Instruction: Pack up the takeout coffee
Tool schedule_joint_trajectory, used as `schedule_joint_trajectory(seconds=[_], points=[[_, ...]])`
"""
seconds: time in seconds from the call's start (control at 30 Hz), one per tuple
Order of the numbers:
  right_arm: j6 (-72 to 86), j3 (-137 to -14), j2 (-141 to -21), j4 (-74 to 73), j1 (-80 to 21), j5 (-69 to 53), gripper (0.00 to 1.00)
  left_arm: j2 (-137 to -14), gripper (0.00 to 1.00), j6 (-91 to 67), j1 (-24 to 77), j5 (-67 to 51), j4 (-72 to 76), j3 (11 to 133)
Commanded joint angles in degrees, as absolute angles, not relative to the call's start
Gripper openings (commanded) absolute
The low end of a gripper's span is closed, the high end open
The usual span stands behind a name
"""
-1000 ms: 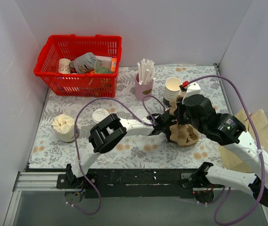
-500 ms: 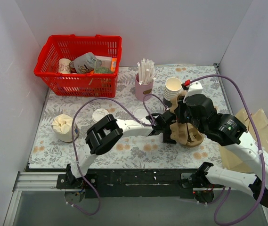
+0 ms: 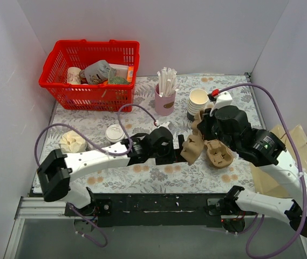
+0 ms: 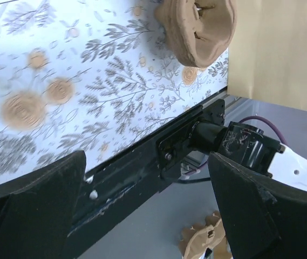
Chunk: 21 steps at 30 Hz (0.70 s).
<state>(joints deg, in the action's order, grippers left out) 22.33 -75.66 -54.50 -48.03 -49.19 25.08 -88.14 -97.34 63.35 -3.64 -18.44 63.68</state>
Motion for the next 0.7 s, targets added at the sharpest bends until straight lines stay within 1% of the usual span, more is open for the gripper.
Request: schedule_joint_trajectory(seconds=[0.0,0.03,0.17,0.23,0.37,0.5,0.6,0.67], points=[[20.83,-76.90,-56.16,-49.92,-49.04,23.47,0.01,-76.92,0.98,-99.57,63.90,4.91,-25.91,60.48],[20.83,-76.99,-56.68,-50.01,-49.04,23.21,0.01,-73.86,0.98,-100.19,63.98,6.31,-29.58,59.95],[21.00,-77.25,-57.74,-49.75,-48.96,21.98,0.01,-68.47,0.98,-103.62,63.81,14.04,-38.48,57.13],[21.27,-76.91,-57.92,-49.13,-48.96,21.01,0.01,-66.28,0.98,-106.34,63.90,15.64,-42.86,56.26],[20.57,-75.68,-59.50,-50.01,-48.96,18.81,0.01,-62.16,0.98,-109.42,63.81,17.22,-46.93,55.11],[20.92,-71.90,-62.04,-49.66,-49.13,16.71,0.01,-58.02,0.98,-112.05,63.90,20.03,-51.76,55.72],[23.02,-68.21,-64.24,-48.61,-49.92,18.09,0.01,-56.34,0.98,-114.25,63.81,22.84,-56.94,57.30],[25.73,-66.19,-65.82,-48.60,-52.64,20.73,0.01,-55.99,0.98,-115.31,63.90,23.64,-60.11,58.79]])
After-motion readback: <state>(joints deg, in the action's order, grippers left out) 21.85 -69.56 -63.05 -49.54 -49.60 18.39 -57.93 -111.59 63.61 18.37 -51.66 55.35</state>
